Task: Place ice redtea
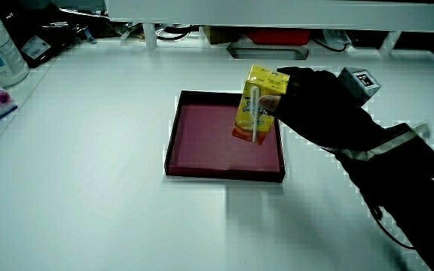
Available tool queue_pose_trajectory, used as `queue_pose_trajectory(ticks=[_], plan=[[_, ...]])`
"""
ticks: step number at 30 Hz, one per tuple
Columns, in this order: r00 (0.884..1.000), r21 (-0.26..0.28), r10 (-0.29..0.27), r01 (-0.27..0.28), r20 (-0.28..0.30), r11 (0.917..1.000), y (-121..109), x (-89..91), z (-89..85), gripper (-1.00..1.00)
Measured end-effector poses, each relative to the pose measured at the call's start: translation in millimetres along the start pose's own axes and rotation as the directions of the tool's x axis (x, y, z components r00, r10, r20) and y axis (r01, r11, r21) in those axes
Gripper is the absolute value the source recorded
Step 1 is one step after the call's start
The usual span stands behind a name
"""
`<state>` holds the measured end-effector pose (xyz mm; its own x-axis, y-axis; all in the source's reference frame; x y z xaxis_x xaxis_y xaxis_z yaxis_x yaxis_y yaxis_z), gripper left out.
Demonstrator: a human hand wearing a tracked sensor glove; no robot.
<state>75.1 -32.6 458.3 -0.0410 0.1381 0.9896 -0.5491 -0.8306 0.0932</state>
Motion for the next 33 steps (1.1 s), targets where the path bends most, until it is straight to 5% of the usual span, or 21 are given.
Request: queue_pose_trajectory(ticks=[3,21,22,33], plan=[[0.997,-0.001,0.053,-0.053,-0.052,0.9986,8.4,7.4,-7.9,0.00],[0.994,0.016,-0.083,0.084,-0.071,0.9963,20.9,70.6,-18.9,0.00],[0.990,0.016,-0.088,0.090,-0.114,0.9958,20.5,73.6,-17.7,0.00],[0.986,0.006,-0.108,0.109,-0.128,0.9940,21.1,74.9,-16.2,-0.03]])
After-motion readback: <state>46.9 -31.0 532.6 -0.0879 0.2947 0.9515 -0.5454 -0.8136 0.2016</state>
